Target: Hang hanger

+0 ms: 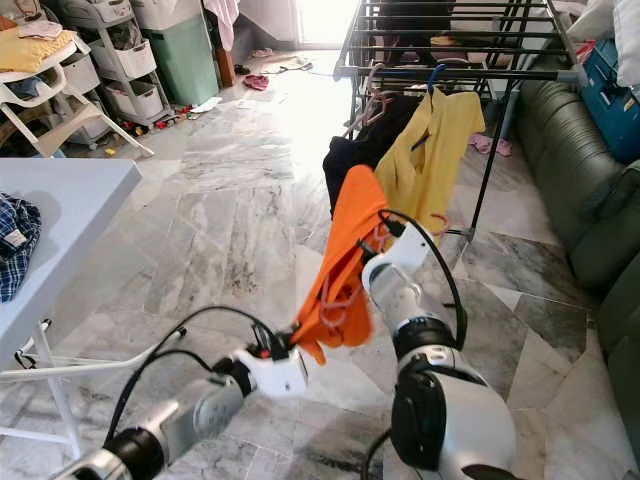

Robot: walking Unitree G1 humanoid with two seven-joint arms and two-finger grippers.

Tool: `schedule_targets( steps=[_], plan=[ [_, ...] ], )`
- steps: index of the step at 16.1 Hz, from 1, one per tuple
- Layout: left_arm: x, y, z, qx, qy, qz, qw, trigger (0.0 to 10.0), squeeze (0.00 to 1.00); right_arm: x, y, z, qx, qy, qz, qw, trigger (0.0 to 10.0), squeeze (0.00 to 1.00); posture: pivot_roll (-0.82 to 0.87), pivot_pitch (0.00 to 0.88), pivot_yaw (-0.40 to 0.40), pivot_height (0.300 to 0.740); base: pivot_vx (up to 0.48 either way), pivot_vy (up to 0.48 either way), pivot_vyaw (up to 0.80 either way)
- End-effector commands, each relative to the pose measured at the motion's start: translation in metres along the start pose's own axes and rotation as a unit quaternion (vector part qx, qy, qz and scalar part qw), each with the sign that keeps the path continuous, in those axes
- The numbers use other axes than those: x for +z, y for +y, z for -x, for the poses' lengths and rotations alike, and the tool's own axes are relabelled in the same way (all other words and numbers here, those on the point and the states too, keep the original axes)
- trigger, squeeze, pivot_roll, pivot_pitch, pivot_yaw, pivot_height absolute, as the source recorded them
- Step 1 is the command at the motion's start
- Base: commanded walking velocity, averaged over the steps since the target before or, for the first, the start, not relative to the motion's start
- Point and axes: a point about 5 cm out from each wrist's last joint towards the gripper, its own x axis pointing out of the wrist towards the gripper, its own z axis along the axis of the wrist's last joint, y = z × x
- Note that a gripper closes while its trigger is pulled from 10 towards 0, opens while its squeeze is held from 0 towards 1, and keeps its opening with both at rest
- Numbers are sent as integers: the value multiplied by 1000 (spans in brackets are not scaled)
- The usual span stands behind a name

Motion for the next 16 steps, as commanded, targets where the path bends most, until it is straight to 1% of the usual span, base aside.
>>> schedule_targets(
  steps=[1,2,3,4,5,6,7,8,9,10,11,12,13,14,15,16],
  plan=[
    [-13,-7,9,-21,26,-4,999,10000,0,37,17,4,3,-77,-21,997,10000,0,-83,0,40,740,0,0,0],
    [-9,1,4,-8,15,-7,1000,10000,0,44,16,5,-29,-101,0,994,10000,0,-80,0,40,740,0,0,0],
    [-3,8,-1,1,0,-13,1000,10000,0,48,13,5,-59,-110,13,992,10000,0,-76,0,38,740,0,0,0],
    [3,12,-5,4,-12,-25,1000,10000,0,54,8,6,-100,-129,43,986,10000,0,-73,0,35,740,0,0,0],
    [7,12,-6,2,-21,-30,999,10000,0,55,9,7,-103,-128,34,986,10000,0,-72,0,35,740,0,0,0],
    [11,8,-8,-7,-30,-30,999,10000,0,59,12,7,-98,-127,8,987,10000,0,-71,0,34,740,0,0,0],
    [12,1,-8,-20,-26,-16,999,10000,0,61,14,7,-94,-129,-2,987,10000,0,-73,0,34,740,0,0,0],
    [15,-8,-6,-46,-31,3,998,10000,0,61,15,7,-95,-130,4,987,10000,0,-76,0,35,740,0,0,0],
    [16,-11,-6,-51,-22,47,997,10000,0,58,15,7,-102,-127,28,986,10000,0,-77,0,35,740,0,0,0],
    [18,-12,-5,-66,-28,74,995,10000,0,51,12,5,-107,-119,51,986,10000,0,-77,0,34,740,0,0,0],
    [20,-14,-5,-74,-29,107,991,10000,0,46,8,5,-102,-137,129,977,10000,0,-75,0,32,740,0,0,0],
    [21,-16,-5,-78,-29,123,989,10000,75,45,3,5,-115,-153,166,967,10000,0,-74,0,30,740,0,0,0],
    [23,-19,-4,-95,-34,155,983,10000,392,46,2,6,-101,-188,239,947,10000,0,-72,0,30,740,0,0,0],
    [25,-20,-3,-101,-40,178,978,10000,1000,45,0,7,-95,-198,263,939,10000,0,-71,0,30,740,0,0,0],
    [28,-21,-2,-113,-48,210,970,10000,1000,45,-1,8,-76,-209,283,933,10000,0,-78,0,32,740,0,0,0],
    [29,-21,-2,-117,-52,218,967,10000,1000,45,-2,8,-73,-210,283,933,10000,0,-78,0,32,740,0,0,0]
  ],
)
